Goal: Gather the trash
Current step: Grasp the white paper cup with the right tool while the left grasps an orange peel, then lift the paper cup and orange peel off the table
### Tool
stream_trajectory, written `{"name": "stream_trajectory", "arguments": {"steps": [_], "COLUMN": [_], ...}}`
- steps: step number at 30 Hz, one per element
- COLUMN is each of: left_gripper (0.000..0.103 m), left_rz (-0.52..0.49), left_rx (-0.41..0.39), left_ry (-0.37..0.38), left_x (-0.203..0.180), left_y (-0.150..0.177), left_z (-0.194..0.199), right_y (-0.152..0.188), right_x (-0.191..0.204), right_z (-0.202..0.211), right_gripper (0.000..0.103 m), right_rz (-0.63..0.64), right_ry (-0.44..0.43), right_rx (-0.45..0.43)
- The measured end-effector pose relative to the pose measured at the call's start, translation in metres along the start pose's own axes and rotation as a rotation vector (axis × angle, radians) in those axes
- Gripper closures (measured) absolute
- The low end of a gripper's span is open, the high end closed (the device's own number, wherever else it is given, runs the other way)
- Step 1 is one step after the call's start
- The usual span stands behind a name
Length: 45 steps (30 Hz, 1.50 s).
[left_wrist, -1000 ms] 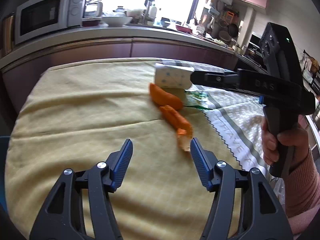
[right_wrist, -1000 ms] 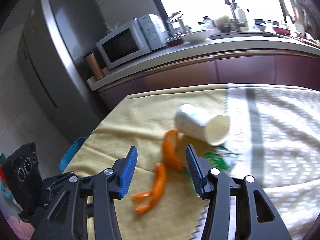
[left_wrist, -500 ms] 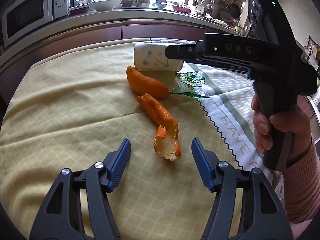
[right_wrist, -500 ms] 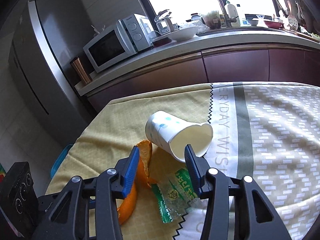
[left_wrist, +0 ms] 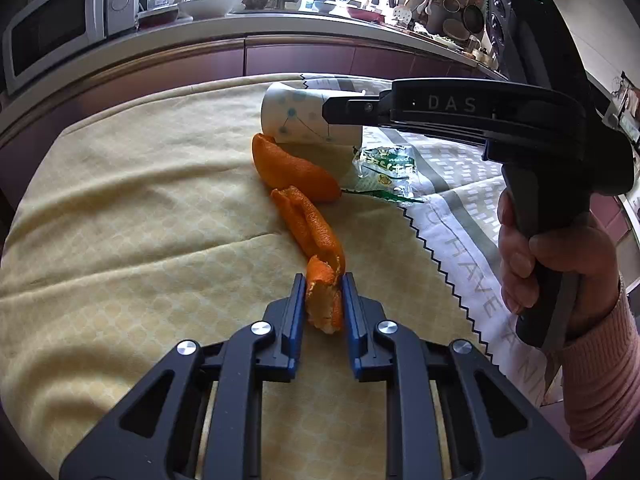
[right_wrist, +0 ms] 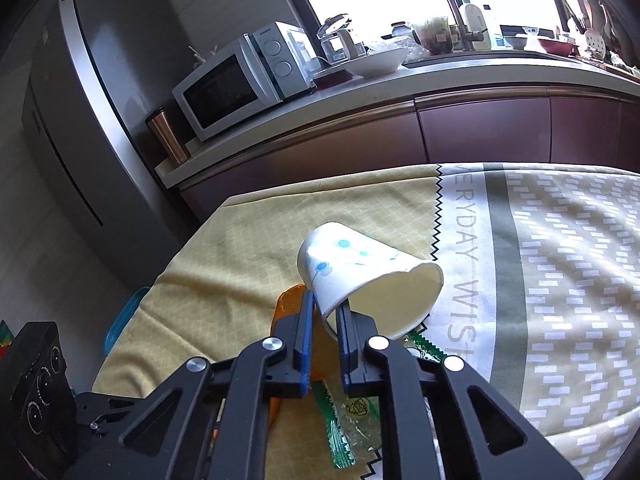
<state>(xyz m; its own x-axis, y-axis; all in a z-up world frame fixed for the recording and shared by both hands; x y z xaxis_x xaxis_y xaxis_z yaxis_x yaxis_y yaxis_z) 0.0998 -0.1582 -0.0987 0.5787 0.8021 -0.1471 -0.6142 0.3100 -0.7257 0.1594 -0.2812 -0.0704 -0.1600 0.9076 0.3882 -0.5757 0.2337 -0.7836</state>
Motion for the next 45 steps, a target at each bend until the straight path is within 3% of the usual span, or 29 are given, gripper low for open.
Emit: {"name": "stream_trajectory", "arguments": {"steps": [3,6,9,12,14,20,25,37,45], "left_gripper": [0.082,0.064,0.068,0.064,0.066,0.090,0.096,0.098,0.098], "left_rz": [0.008,0.039,0.052,0.096,0.117,0.159,0.132,0.091,0.109], "left_rx": [0.003,-0.004,-0.006,-0.015,-0.020,-0.004,-0.018,-0.117,-0.158], "left_ry": [0.016,0.048,0.058,0.091,0.103,0.148,0.128,0.021,-0.052], "left_x": [0.000,0.003,0.007,0.014,0.019,0.027,0.021,0.039,0.064], "left_y": [0.002,0.004,0.006,0.007,0.007,0.006,0.004,0.004,0.008], "left_z": [0.002,0.005,0.007,0.012,0.013,0.007,0.008,0.050,0.082], "right_y": [0.000,0.001,0.001,0.002,0.002,0.003,0.002,-0.003,-0.005], "right_x": [0.000,0.000,-0.001,-0.002,-0.002,-0.003,-0.001,0.016,0.049], "right_z": [0.002,0.003,0.004,0.004,0.003,0.001,0.002,0.018,0.033], "right_gripper": [0.094,0.095,0.095,0.095,0.095,0.095,0.096,0.098,0.098], "right_rz": [0.004,0.000,-0.010,-0.009,-0.008,-0.011,-0.002,0.037,0.085], "right_ry": [-0.005,-0.008,-0.012,-0.013,-0.013,-0.018,-0.018,-0.038,-0.106], "right_rx": [-0.002,-0.005,-0.007,-0.006,-0.006,0.000,-0.004,-0.051,-0.078]}}
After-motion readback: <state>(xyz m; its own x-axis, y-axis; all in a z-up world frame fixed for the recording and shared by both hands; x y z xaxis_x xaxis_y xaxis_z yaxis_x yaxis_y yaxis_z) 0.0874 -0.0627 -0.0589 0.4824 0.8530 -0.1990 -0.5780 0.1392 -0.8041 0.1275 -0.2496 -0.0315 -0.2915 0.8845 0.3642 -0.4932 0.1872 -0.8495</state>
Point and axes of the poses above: each gripper's, at about its wrist camera, not at the fingertips, and z roughly against the way its jaws point, x to its left, y to its underside, the point moved 4 cm from there along -z, roughly the way its jaws point, and after that the axes turned 7 degrees about -x, right-handed, at the moved point
